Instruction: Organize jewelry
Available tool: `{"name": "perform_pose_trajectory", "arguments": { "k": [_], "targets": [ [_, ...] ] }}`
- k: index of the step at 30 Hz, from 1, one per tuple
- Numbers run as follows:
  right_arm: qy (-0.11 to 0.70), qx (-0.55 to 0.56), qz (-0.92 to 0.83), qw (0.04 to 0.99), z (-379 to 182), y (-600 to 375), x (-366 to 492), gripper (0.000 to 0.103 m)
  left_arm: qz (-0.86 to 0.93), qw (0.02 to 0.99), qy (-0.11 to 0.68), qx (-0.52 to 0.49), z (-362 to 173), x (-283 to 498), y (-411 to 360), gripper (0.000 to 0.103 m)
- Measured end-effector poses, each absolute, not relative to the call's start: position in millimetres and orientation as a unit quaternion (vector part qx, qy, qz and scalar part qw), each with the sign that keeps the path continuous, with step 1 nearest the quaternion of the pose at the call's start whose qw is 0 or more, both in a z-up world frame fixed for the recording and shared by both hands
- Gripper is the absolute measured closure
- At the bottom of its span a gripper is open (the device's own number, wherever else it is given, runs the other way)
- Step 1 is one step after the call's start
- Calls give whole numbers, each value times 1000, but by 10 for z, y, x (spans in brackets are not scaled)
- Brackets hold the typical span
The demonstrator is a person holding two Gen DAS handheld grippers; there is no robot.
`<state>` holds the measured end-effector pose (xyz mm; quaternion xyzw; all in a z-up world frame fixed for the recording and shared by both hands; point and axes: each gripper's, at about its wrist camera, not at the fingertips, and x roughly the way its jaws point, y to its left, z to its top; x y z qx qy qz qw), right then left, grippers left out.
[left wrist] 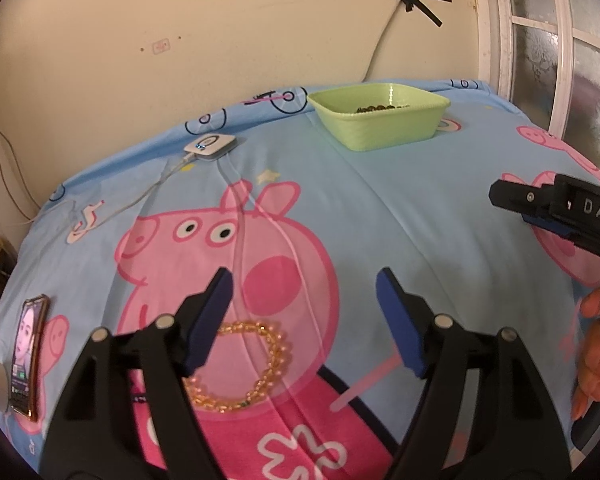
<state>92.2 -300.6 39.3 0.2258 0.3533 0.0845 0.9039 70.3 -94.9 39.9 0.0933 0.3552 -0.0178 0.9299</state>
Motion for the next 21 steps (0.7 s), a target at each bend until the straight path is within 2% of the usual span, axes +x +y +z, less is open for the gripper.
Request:
{"name": "perform_pose_trajectory", "arguments": {
  "k": [21],
  "targets": [
    [357,222,81,904,372,-3003,935,57,-22,931,352,91,412,685,-957,32]
  ]
}}
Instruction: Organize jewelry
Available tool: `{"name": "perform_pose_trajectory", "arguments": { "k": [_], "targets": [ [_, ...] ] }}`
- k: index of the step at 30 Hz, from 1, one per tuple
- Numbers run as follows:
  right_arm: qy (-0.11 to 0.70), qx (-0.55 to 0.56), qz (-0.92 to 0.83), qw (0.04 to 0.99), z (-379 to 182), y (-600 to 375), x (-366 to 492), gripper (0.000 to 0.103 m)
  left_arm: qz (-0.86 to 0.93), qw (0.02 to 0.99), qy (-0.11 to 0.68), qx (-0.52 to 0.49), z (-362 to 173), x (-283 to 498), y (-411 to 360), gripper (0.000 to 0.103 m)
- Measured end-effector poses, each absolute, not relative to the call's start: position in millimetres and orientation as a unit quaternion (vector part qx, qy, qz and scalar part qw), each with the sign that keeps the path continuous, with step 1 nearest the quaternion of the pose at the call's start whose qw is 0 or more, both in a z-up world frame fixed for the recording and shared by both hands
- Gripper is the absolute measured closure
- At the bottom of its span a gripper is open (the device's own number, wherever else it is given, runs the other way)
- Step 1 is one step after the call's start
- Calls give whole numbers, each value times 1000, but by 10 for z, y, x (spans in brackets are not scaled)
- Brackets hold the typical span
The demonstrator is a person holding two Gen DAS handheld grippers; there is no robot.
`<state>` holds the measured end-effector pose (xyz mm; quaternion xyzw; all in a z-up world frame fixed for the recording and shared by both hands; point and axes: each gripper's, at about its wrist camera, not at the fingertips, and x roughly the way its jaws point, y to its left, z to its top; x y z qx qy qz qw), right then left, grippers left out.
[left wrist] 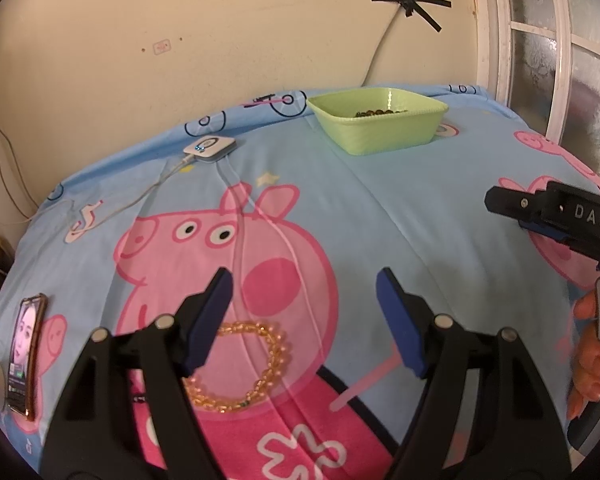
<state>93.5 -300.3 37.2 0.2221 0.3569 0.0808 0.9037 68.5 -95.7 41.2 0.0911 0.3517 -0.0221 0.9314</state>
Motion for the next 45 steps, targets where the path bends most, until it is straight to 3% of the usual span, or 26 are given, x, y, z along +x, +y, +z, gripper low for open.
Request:
{"name": "perform_pose_trajectory", "arguments": {
  "k": [7,12,13,15,19,23,26,28,37,38,40,45],
  "targets": [
    [362,217,76,903,369,-2982,944,57,-33,935,346,70,463,632,-917,32],
    [363,228,78,900,362,-3004,951,57,-48,940,337,27,582,432,-467,32],
    [363,232,80,899,360,-3011,951,56,-39,943,330,19,620,361,-274,32],
    [363,234,86,898,364,-3010,957,52,-18,946,323,2,663,283,21,21],
    [365,233,96,896,378,-2986,983,44,29,942,332,-27,692,211,535,20],
    [369,230,104,895,396,-2918,962,44,32,937,346,-20,667,222,621,20],
    [389,204,159,884,429,-2601,962,58,17,934,357,-13,653,243,583,21],
    [398,150,208,881,495,-2249,930,73,6,932,361,-8,647,291,499,22],
    [433,-19,322,842,505,-1083,901,98,-51,924,380,2,618,259,319,36],
    [442,-43,318,837,452,-1011,939,103,-57,923,381,8,609,260,273,42],
    [441,-54,313,840,411,-999,966,103,-67,918,391,22,563,282,155,50],
    [437,-29,277,855,387,-1440,881,103,-99,908,406,41,491,397,-188,50]
  ]
}}
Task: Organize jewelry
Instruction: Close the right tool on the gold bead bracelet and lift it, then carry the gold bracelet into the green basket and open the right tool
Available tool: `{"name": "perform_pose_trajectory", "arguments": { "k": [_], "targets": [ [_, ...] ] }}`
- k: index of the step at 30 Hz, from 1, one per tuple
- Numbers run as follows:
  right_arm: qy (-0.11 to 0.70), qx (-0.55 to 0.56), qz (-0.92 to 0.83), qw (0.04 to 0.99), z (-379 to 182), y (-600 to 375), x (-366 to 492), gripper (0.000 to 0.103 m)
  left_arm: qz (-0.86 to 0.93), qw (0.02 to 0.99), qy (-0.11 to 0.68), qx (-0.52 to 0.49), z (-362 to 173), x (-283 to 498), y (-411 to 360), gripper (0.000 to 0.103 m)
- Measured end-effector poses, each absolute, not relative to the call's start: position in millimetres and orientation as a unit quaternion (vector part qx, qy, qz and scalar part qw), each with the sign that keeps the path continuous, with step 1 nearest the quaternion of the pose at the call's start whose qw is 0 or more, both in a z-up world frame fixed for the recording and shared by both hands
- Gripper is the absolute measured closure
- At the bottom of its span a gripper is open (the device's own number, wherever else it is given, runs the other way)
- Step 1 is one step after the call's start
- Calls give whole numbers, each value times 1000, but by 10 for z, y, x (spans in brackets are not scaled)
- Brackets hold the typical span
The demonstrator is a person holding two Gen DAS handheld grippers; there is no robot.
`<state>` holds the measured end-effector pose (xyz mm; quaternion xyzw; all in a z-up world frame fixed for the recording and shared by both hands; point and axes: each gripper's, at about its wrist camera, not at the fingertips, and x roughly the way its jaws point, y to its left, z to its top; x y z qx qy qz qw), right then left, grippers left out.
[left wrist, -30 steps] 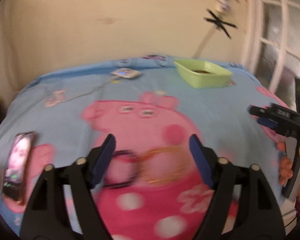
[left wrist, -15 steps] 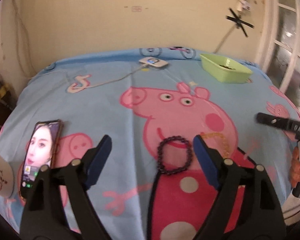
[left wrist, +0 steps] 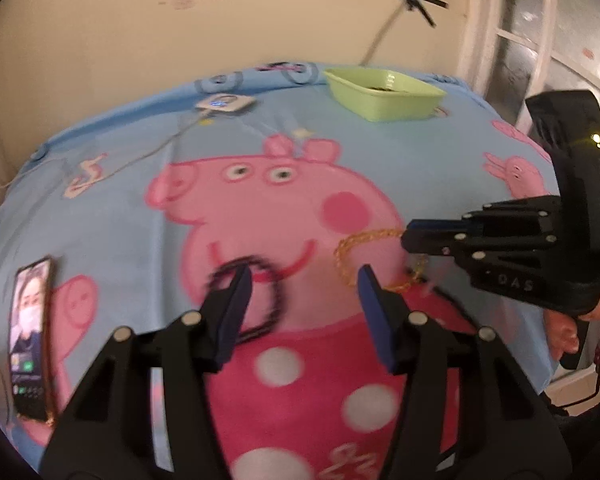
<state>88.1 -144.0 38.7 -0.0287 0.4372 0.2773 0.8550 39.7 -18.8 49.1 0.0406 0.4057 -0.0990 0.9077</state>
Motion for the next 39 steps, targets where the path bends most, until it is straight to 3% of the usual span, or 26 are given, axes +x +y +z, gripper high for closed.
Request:
{"name": "perform_pose_trajectory", "arguments": {
  "k": [10,11,12,13,18,26,32,34,39],
  "targets": [
    [421,42,223,878,352,-2294,684,103,-193,862,460,88,210,846,-1148,50],
    [419,45,224,879,355,-2322,701,103,-191,863,457,97,199,865,-1199,57],
    [417,47,224,879,365,-2353,707,103,-192,864,454,99,204,904,-1237,84],
    [414,51,227,880,386,-2387,731,103,-197,861,459,90,216,929,-1237,96],
    [387,59,248,886,607,-2473,960,103,-208,856,472,35,367,1269,-1213,96],
    [330,87,234,910,1048,-2729,1885,103,-197,882,427,5,947,2231,-1311,96],
    [316,127,213,916,1085,-2874,2729,103,-149,911,385,19,1080,3045,-1496,96],
    [333,120,204,913,1021,-2846,2909,103,-125,908,400,28,1000,3244,-1517,90],
    [332,169,199,907,927,-2987,2603,103,-134,901,411,-33,958,2883,-1215,89]
  ]
}}
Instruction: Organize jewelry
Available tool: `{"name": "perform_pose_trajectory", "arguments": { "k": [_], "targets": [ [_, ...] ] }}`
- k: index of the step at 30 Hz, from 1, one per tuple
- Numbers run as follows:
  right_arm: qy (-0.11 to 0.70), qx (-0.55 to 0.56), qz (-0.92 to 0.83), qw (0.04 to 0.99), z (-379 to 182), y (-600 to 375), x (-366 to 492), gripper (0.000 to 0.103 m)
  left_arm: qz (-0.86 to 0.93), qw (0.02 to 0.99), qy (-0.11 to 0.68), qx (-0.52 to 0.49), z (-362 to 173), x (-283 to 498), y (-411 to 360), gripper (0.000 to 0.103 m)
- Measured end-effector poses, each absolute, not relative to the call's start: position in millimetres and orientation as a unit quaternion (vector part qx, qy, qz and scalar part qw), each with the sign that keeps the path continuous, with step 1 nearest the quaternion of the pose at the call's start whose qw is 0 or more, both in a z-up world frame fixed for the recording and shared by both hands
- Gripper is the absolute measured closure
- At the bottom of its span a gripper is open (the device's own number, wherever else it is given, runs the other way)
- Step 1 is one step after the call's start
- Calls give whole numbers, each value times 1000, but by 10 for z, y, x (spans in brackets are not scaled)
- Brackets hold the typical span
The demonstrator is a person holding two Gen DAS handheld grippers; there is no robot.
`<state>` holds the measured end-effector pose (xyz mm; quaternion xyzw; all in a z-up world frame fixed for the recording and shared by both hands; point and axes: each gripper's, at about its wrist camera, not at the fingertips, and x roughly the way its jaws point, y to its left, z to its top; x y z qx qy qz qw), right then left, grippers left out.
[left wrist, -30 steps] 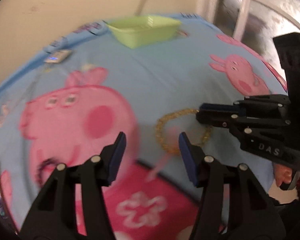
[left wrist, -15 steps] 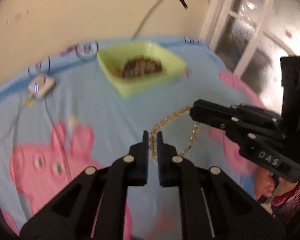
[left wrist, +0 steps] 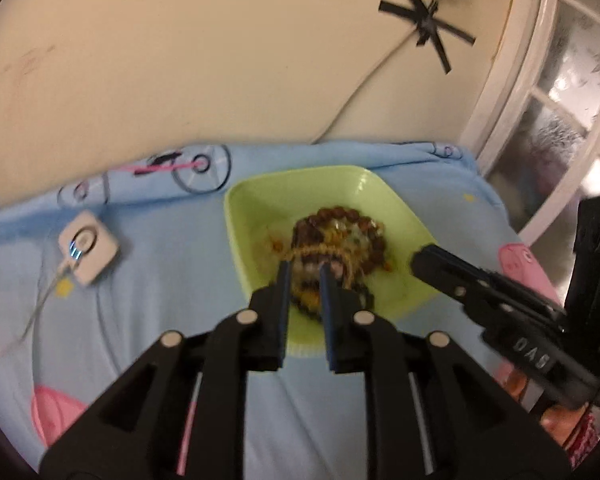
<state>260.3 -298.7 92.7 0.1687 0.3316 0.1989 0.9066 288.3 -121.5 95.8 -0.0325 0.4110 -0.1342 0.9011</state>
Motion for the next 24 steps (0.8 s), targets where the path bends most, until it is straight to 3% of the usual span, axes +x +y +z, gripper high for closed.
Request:
{"name": "perform_pose_trajectory", "arguments": {
  "k": [3,11,12,15,22,24],
  "targets": [
    [329,184,224,899,842,-2914,2127,103,-160,901,399,-63,991,2319,-920,89],
    [428,180,289,837,356,-2271,1567,103,-83,901,417,-89,858,1059,153,89],
    [437,166,297,832,330,-2122,1532,103,-66,900,421,-92,817,925,289,89],
    [447,116,333,822,338,-1623,1421,90,-36,899,427,-95,707,686,552,89],
    [446,-13,398,802,421,-586,1233,90,-22,884,458,-94,421,450,696,89],
    [438,-42,402,803,464,-438,1171,92,-23,884,458,-91,383,427,681,79]
  ]
}}
